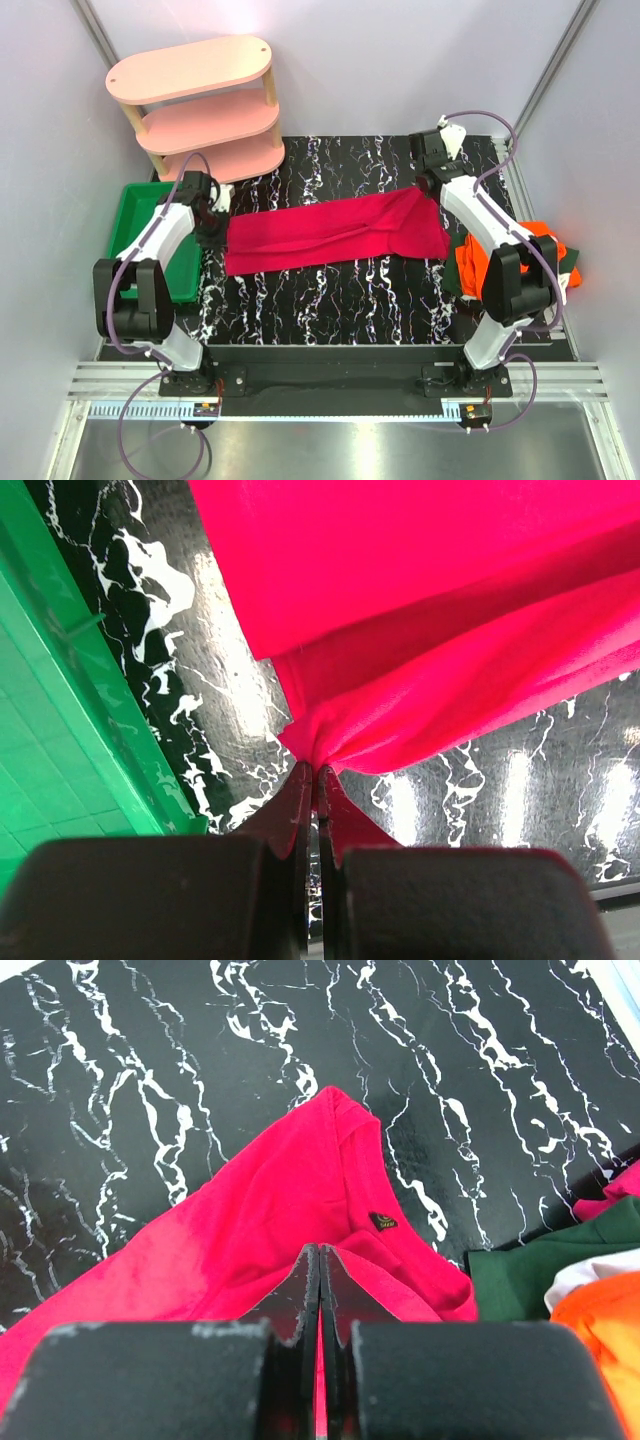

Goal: Fold and stack the t-shirts
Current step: Fold the other side of the tshirt into a rectangle

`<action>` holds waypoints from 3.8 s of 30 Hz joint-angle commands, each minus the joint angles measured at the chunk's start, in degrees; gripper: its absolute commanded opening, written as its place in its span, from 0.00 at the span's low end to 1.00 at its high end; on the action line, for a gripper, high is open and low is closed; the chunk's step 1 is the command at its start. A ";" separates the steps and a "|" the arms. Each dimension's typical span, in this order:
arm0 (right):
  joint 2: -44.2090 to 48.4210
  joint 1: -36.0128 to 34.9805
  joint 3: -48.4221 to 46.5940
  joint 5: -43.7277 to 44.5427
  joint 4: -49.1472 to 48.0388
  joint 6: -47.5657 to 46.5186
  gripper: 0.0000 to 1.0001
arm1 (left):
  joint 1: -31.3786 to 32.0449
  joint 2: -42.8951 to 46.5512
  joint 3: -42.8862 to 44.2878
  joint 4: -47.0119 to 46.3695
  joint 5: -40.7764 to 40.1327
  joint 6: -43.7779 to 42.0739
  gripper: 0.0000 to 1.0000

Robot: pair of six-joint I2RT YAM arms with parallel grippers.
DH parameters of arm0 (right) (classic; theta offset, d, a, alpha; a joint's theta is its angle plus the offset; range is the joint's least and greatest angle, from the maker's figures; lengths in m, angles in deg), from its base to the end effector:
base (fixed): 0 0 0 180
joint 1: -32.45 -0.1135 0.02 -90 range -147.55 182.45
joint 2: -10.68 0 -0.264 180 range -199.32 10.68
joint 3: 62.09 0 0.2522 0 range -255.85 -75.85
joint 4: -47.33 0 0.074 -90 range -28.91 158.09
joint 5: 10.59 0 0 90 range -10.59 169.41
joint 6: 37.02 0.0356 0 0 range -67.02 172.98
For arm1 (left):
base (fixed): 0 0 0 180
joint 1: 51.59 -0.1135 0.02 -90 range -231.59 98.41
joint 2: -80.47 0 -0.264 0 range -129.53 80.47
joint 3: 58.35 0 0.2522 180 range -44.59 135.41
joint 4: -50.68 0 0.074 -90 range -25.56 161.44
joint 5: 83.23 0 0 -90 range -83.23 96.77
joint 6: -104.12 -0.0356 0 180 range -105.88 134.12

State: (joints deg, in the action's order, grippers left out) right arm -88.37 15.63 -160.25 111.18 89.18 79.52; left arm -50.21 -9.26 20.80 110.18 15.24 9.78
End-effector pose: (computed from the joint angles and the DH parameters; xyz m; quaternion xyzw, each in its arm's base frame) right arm 0.3790 0.0950 0.2995 0.1840 0.8687 -0.0906 0.4509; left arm 0.3037 -0.0126 0.2285 0.0618 0.9804 -0.0683 0.1743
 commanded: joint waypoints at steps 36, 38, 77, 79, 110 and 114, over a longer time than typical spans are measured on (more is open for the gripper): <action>-20.13 7.24 -15.35 -5.05 -2.08 -0.27 0.00 | -2.88 -14.59 6.68 -4.43 -5.22 0.65 0.00; -20.57 7.15 -15.88 -5.23 -1.99 -0.27 0.00 | -2.88 -14.86 7.21 -4.34 -4.78 0.82 0.00; -6.59 -6.65 10.23 -12.43 -4.98 4.92 0.00 | 7.75 -17.40 10.29 -3.20 4.36 2.14 0.37; -9.05 -6.56 8.47 -12.26 -5.24 4.74 0.00 | 7.84 -18.02 10.20 -3.20 4.01 2.05 0.37; -21.67 -4.36 -17.30 -9.36 -3.13 -1.84 0.09 | 7.75 -16.27 8.44 -3.46 2.17 1.17 0.41; -11.28 -5.85 -12.55 -7.78 -7.00 -4.13 0.37 | 7.75 -12.67 10.37 -4.69 1.99 1.44 0.44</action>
State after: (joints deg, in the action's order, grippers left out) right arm -113.65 11.34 -174.26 99.95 86.60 78.56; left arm -42.27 -27.77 28.88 107.58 18.04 11.73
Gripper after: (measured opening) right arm 0.275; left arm 0.427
